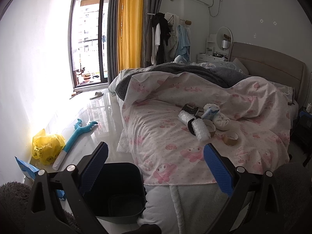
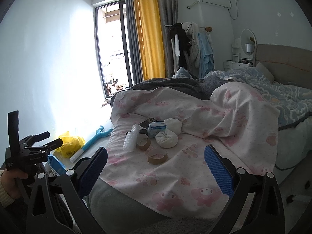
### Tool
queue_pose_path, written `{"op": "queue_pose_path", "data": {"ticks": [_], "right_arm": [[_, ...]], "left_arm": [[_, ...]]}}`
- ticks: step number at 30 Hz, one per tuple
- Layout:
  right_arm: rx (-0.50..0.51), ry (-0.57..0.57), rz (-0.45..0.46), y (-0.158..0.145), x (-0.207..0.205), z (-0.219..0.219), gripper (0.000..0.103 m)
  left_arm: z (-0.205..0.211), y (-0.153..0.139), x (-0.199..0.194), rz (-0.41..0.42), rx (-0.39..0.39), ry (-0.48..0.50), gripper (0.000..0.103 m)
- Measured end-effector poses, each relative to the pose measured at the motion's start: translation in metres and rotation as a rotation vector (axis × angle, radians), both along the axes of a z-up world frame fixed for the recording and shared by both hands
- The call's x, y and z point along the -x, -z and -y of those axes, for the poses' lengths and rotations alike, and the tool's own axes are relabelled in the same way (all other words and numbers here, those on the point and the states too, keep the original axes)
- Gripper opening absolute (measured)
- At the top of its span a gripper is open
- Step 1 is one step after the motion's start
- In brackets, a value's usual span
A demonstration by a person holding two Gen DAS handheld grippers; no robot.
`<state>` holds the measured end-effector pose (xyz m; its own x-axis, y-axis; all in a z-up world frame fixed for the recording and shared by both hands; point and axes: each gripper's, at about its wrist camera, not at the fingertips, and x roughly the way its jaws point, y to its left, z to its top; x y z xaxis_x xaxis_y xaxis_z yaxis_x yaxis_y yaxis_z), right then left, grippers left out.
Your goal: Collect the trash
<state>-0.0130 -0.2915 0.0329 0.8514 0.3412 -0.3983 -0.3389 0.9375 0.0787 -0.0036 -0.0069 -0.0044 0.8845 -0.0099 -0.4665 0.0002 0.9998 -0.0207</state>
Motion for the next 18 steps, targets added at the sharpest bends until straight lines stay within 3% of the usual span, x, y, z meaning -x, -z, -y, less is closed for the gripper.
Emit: {"op": "queue_pose_path", "data": {"ticks": [5, 8, 15, 18], "right_arm": [[0.095, -0.007, -0.016, 0.001, -0.006, -0.021, 0.100], [0.093, -0.003, -0.016, -0.001, -0.012, -0.025, 0.100], [0.087, -0.029, -0.078, 0.009, -0.037, -0.033, 0.100], [0.083, -0.047, -0.106, 0.015, -0.048, -0.035, 0.100]], "left_arm": [[0.005, -0.001, -0.003, -0.011, 0.029, 0.051, 0.100], [0.009, -0.003, -0.003, 0.005, 0.018, 0.058, 0.100], [0.010, -0.011, -0.017, 0.014, 0.101, 0.123, 0.100], [0.013, -0.017, -0.025, 0.030, 0.101, 0.138, 0.100]]}}
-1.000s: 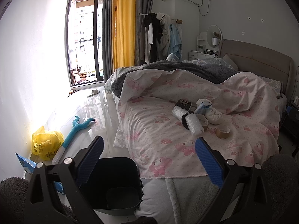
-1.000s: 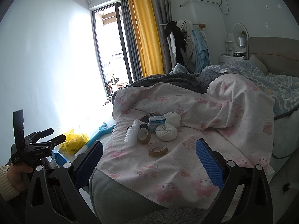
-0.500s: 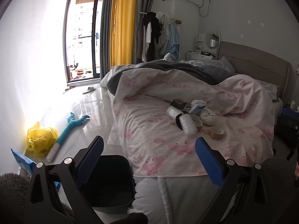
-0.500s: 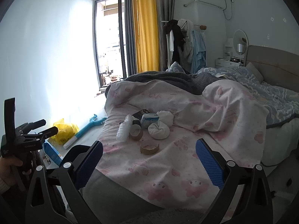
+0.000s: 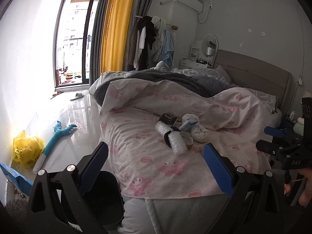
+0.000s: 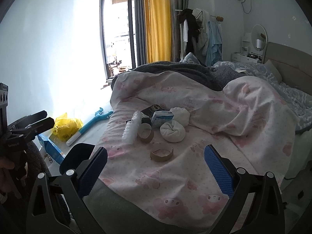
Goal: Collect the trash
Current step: 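Grasp the bubble wrap with the left tool while the right tool grasps a cardboard tape roll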
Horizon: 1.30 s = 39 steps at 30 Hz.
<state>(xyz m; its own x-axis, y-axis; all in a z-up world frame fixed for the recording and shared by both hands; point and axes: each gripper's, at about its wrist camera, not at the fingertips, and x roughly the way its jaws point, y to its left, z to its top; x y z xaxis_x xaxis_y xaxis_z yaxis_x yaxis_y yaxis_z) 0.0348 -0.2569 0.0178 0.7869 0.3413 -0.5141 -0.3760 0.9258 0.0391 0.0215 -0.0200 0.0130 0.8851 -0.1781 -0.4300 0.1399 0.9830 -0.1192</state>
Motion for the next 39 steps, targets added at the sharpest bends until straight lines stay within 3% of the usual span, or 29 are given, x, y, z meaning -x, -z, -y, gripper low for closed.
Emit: {"op": "queue_pose_path", "data": {"ticks": [9, 19, 29, 33, 39], "right_arm": [[-0.054, -0.019, -0.082, 0.025, -0.039, -0.002, 0.100], [0.055, -0.088, -0.125, 0.055, -0.077, -0.025, 0.100], [0.041, -0.113, -0.185, 0.079, -0.109, -0.026, 0.087], [0.032, -0.127, -0.213, 0.090, -0.120, -0.027, 0.081], [0.020, -0.137, -0.258, 0.105, -0.129, -0.025, 0.074]], "left_arm": [[0.017, 0.009, -0.034, -0.066, -0.014, 0.046, 0.100], [0.016, 0.020, -0.070, -0.092, 0.019, 0.054, 0.099], [0.018, 0.041, -0.101, -0.153, 0.059, 0.072, 0.097], [0.023, 0.050, -0.109, -0.178, 0.058, 0.088, 0.083], [0.024, 0.064, -0.124, -0.238, 0.113, 0.106, 0.082]]}}
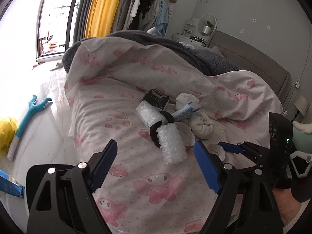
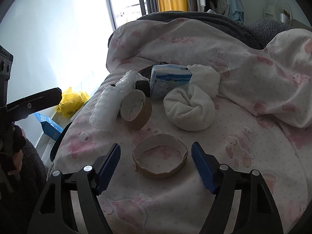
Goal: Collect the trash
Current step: 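Grasp the bubble wrap with the left tool while the right tool grasps a cardboard tape roll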
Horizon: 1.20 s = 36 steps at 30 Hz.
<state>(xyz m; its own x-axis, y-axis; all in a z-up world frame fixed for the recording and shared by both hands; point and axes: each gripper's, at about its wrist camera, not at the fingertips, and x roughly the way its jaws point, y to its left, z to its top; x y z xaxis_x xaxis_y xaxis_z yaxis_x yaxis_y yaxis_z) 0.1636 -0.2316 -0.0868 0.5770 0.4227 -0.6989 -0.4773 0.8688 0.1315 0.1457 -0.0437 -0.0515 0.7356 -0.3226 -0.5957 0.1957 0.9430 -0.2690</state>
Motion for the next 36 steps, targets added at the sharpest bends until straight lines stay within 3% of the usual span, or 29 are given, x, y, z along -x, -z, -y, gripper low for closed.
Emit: {"op": "queue_pose_path", "data": {"ticks": [11, 17, 20, 31, 33, 36], "right_arm": [[-0.005, 0.006, -0.018, 0.008, -0.001, 0.007, 0.055], [0.022, -0.004, 0.035, 0.004, 0.006, 0.005, 0.054], [0.016, 0.006, 0.043, 0.002, 0.008, 0.009, 0.054], [-0.053, 0.089, 0.071, -0.011, 0.005, 0.033, 0.054], [-0.059, 0.093, 0.082, -0.016, 0.004, 0.030, 0.054], [-0.061, 0.086, 0.091, -0.021, 0.004, 0.023, 0.054]], "left_arm": [[0.032, 0.020, -0.016, -0.055, -0.019, 0.081, 0.072], [0.036, 0.026, -0.024, -0.077, -0.015, 0.056, 0.071], [0.034, 0.031, -0.030, -0.105, 0.022, 0.051, 0.071], [0.035, 0.047, -0.041, -0.165, 0.025, 0.079, 0.049], [0.036, 0.047, -0.040, -0.158, 0.012, 0.095, 0.039], [0.034, 0.043, -0.037, -0.149, 0.012, 0.113, 0.037]]}}
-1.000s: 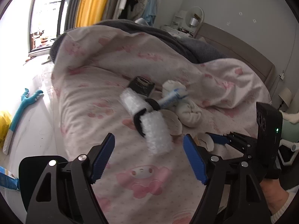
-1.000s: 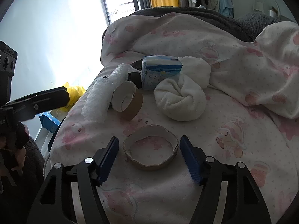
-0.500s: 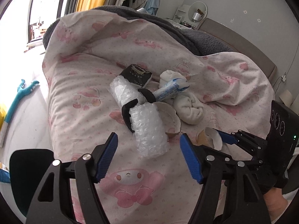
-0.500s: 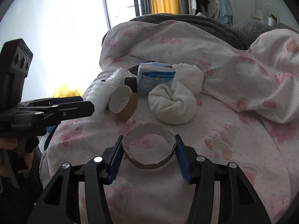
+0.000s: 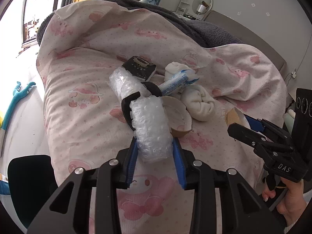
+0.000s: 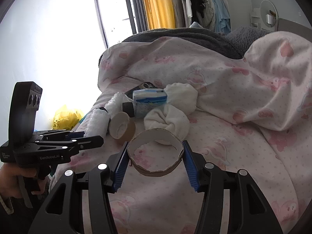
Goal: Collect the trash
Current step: 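Grasp the bubble wrap with the left tool while the right tool grasps a cardboard tape roll, then carry both items to the teal bin and open both tools over it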
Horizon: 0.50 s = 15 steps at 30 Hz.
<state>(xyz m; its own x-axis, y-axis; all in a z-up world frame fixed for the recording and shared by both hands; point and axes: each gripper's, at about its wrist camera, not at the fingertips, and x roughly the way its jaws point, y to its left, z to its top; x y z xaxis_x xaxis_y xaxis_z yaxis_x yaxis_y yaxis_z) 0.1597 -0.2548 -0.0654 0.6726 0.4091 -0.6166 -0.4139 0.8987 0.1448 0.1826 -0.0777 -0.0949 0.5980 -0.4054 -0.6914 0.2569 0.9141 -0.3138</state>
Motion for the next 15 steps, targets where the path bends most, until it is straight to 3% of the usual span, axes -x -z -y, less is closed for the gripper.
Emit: {"op": "queue_pose_path", "data": {"ticks": [8, 15], "right_arm": [[-0.015, -0.005, 0.024, -0.016, 0.003, -0.014, 0.054], [-0.050, -0.019, 0.025, -0.028, -0.001, -0.037, 0.054]], "left_arm": [[-0.005, -0.014, 0.013, 0.040, 0.004, 0.050, 0.037], [-0.028, -0.023, 0.027, 0.080, -0.042, 0.023, 0.037]]}}
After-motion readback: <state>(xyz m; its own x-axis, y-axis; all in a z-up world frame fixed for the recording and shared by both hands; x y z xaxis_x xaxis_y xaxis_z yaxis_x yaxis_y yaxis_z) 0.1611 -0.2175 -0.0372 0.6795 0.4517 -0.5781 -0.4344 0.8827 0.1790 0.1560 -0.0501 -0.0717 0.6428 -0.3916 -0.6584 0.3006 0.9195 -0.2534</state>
